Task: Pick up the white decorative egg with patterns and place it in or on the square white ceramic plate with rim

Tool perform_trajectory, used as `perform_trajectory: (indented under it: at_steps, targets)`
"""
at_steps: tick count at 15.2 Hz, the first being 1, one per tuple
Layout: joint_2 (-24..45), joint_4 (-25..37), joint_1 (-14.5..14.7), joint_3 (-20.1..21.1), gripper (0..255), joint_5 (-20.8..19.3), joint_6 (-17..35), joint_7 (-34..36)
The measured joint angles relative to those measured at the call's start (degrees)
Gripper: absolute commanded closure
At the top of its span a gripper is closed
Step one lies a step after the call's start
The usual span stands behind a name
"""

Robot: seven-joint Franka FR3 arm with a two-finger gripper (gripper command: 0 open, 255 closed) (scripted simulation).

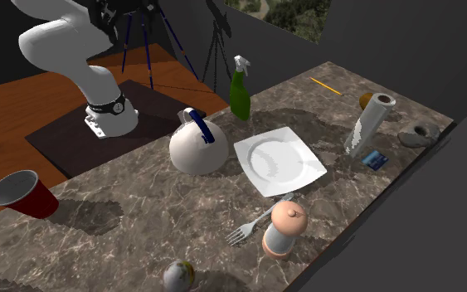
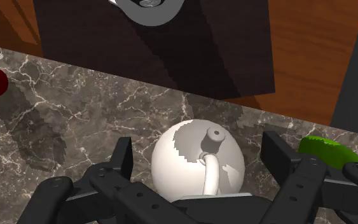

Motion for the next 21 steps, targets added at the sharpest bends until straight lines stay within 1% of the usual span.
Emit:
perform_trajectory:
  at_steps: [1, 3, 7, 9, 14, 17, 18, 21]
  targets:
    - [0.0, 0.0, 0.0, 0.0, 0, 0.0, 0.0, 0.0]
    - [0.1, -0.7, -0.1, -1.4, 0, -1.2, 1.2, -2.4]
    - [2.7, -2.5, -1.0, -6.9, 0, -5.6, 6.8, -11.0]
    - [5.1, -3.5, -1.2, -9.5, 0, -7.3, 10.7, -15.0]
    - [11.5, -2.6, -1.6, -15.9, 0, -10.8, 18.2, -25.5]
    - [15.7, -1.4, -1.4, -19.3, 0, -11.6, 22.3, -31.5]
    - [18.7, -0.2, -1.2, -20.7, 0, -11.6, 24.5, -33.8]
    - [24.7, 2.3, -0.7, -24.3, 0, -11.2, 28.9, -40.6]
